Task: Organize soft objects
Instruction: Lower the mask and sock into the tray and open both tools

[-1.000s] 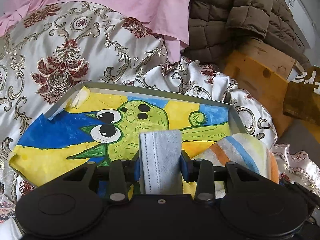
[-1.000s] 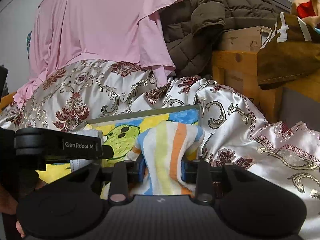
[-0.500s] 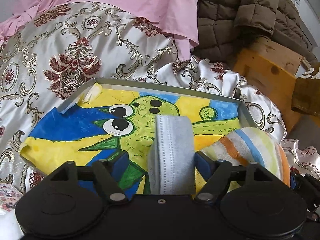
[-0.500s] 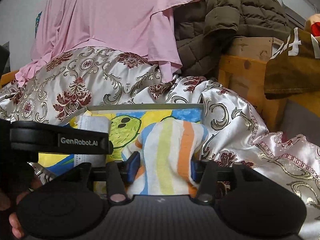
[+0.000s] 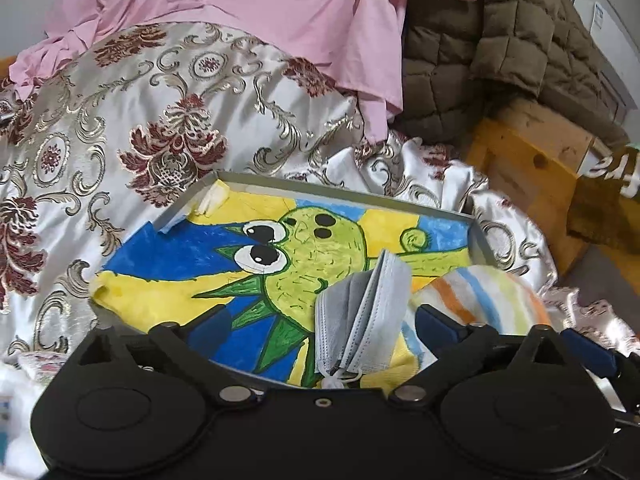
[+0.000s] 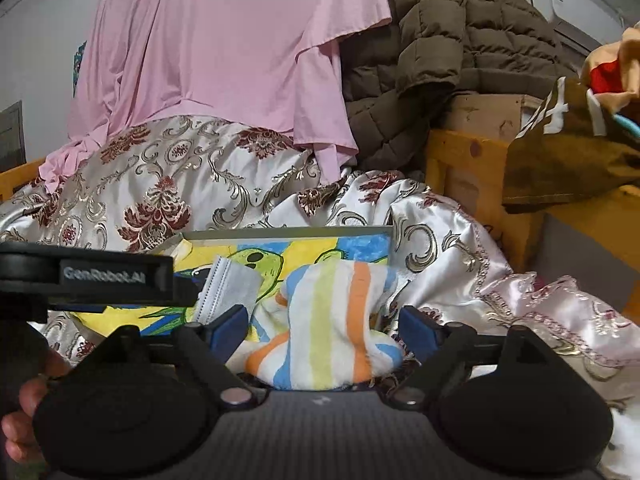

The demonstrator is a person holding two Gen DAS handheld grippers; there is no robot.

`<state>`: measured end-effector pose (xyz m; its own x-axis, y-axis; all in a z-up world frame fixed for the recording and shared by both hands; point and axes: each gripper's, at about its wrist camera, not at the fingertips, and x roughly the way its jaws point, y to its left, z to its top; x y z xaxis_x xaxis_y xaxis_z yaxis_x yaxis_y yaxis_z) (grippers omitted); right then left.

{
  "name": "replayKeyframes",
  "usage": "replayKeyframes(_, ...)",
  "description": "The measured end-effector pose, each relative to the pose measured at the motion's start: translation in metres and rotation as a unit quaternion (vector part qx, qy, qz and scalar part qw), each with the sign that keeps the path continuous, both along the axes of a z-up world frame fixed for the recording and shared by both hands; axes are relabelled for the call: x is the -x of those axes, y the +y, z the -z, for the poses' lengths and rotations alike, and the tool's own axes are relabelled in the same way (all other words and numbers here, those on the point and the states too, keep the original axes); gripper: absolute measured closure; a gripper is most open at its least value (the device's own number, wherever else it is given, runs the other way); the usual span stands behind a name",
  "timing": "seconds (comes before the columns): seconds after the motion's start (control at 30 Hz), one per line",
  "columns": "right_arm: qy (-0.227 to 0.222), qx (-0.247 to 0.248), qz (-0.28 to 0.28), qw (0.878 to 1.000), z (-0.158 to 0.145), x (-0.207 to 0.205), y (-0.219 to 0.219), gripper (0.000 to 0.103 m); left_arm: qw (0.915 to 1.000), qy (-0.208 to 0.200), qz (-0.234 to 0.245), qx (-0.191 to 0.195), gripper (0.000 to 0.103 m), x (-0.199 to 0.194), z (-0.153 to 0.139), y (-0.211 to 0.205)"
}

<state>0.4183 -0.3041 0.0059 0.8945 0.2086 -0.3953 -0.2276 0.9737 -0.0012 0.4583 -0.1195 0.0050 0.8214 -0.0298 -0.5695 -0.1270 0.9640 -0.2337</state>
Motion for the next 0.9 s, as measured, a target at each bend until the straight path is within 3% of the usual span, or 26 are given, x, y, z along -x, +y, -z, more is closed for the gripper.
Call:
replayKeyframes(0.47,-0.039,-0.048,0.013,0.998,-0.045,0.070,-0.014,0.004,0.9993,-0.033,0.004,-0.014,0.001,0.078,-0.038,0.022)
replayKeyframes(0.9,-0.060,-0.058,0.016,0.996,-0.067,0.172,-0.001,0.000,0.9954,-0.095,-0.005,-0.013,0.001,0.192,-0.065,0.054)
